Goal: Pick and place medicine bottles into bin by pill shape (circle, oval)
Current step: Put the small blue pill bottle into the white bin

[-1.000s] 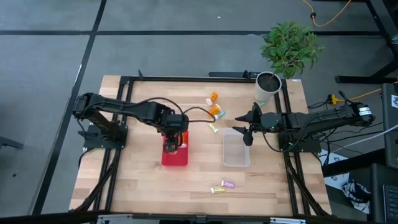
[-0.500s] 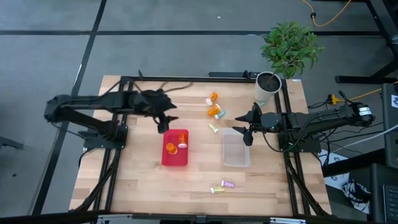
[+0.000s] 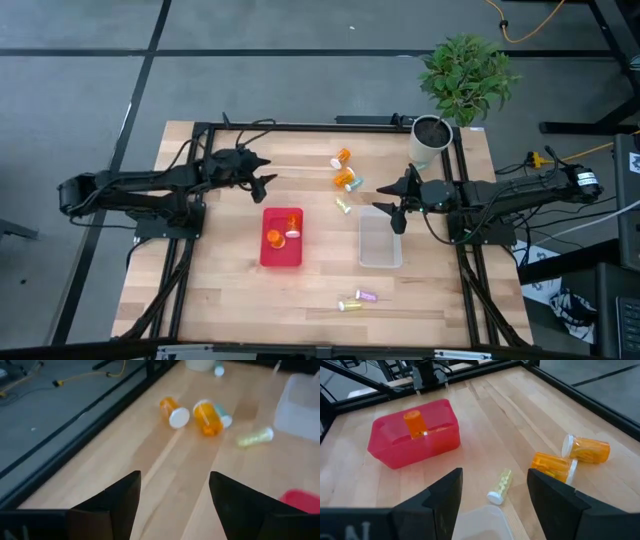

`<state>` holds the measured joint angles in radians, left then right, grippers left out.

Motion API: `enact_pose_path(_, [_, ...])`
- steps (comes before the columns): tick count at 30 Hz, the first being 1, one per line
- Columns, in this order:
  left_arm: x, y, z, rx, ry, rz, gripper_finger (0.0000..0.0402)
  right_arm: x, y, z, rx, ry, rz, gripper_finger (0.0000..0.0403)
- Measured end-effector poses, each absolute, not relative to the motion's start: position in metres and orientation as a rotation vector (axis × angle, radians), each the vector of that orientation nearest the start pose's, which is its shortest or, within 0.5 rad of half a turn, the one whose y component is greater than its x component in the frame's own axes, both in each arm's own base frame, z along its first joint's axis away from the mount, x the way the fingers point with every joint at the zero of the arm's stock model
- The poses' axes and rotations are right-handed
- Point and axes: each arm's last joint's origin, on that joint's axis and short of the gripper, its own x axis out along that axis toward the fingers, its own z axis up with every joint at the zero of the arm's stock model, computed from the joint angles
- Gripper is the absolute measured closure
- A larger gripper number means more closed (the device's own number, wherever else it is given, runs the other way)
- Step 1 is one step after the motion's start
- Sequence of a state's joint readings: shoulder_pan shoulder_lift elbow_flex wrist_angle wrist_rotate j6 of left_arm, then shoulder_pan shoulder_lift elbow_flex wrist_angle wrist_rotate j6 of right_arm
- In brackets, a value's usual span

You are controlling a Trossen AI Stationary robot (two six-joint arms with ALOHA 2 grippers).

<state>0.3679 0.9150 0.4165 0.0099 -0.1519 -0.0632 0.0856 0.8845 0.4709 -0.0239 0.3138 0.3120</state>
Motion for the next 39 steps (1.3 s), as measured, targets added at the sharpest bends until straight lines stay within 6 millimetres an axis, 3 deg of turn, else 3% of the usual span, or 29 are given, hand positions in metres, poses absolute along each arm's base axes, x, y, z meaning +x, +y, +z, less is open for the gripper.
enact_pose_path(3, [0.174,0.069,0.201,-0.121,0.479,0.468,0.0172,0.188,0.007,0.224,0.218,0.385,-0.288,0.0178])
enact_pose_path(8, [0.178,0.059,0.201,-0.048,0.482,0.224,0.0172,0.188,0.007,0.224,0.217,0.384,-0.288,0.0178])
enact_pose_path(14, [0.179,0.057,0.201,-0.038,0.485,0.211,0.0172,0.195,0.005,0.237,0.296,0.202,-0.368,0.0178])
enact_pose_path(18, [0.179,0.057,0.201,-0.038,0.486,0.213,0.0172,0.204,0.011,0.244,0.302,0.190,-0.183,0.0178])
enact_pose_path(22, [0.179,0.057,0.201,-0.039,0.487,0.213,0.0172,0.213,0.015,0.277,0.306,0.247,-0.056,0.0178])
enact_pose_path(27, [0.179,0.057,0.201,-0.039,0.488,0.213,0.0172,0.208,0.007,0.316,0.214,0.507,-0.384,0.0178])
enact_pose_path(30, [0.179,0.057,0.201,-0.039,0.488,0.213,0.0172,0.198,0.001,0.323,0.200,0.649,-0.630,0.0178])
enact_pose_path(34, [0.179,0.057,0.201,-0.039,0.488,0.214,0.0172,0.188,-0.002,0.309,0.272,0.752,-0.878,0.0178])
enact_pose_path(39, [0.179,0.057,0.201,-0.040,0.488,0.214,0.0172,0.184,-0.007,0.270,0.388,0.803,-1.124,0.0178])
